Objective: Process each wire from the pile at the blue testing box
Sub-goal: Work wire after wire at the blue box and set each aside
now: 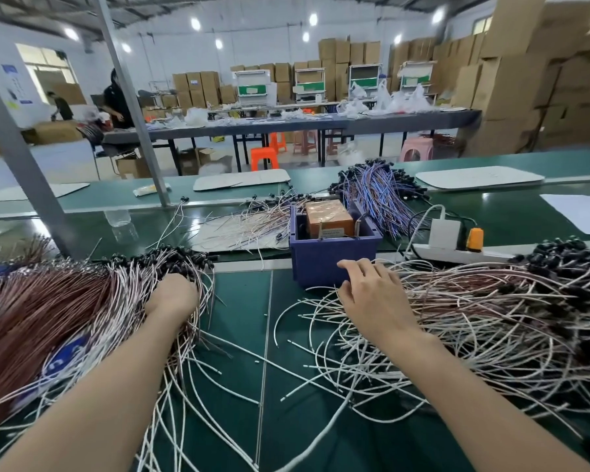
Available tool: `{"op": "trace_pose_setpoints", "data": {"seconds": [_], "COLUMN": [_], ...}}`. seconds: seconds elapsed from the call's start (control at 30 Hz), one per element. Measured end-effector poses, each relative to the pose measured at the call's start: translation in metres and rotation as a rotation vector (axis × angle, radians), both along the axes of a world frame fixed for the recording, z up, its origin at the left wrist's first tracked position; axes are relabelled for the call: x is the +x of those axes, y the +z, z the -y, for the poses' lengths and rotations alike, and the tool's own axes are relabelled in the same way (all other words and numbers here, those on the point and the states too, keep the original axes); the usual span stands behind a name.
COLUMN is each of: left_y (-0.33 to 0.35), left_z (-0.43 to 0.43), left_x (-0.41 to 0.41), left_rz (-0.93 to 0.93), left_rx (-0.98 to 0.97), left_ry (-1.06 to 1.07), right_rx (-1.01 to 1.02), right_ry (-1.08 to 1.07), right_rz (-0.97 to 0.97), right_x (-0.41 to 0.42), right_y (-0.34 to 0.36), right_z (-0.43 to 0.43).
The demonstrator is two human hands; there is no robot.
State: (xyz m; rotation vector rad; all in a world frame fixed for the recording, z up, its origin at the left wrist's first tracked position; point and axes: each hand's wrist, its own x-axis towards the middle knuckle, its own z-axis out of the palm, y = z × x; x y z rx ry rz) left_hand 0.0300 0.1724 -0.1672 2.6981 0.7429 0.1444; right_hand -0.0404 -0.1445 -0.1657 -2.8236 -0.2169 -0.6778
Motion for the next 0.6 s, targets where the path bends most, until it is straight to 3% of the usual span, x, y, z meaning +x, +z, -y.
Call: {"op": "trace_pose_setpoints", "data": {"seconds": [0.27, 0.37, 0.5, 0.6], "left_y": [-0.002, -0.007, 0.028, 0.077], "left_z": [-0.005, -0.006, 0.013, 0.051], "left_x": [-0.001, -0.003, -0.012, -0.037], "left_rz": [-0.003, 0.123, 0.571, 0.981], "left_rx": [0.014, -0.131, -0.46, -0.42], "left_ry": [-0.064, -0.032, 0.006, -0.278], "right_rx": [-0.03, 0.007, 0.103, 0.428], "right_ry": [0.037, 0.029, 0.036, 0.207], "right_rz": [0.031, 0.046, 0.015, -0.084], "right_x": [-0.005, -0.008, -0.011, -0.012], "right_y": [-0.001, -0.001, 0.004, 0.022], "right_z": [-0.007, -0.006, -0.008, -0.018]}}
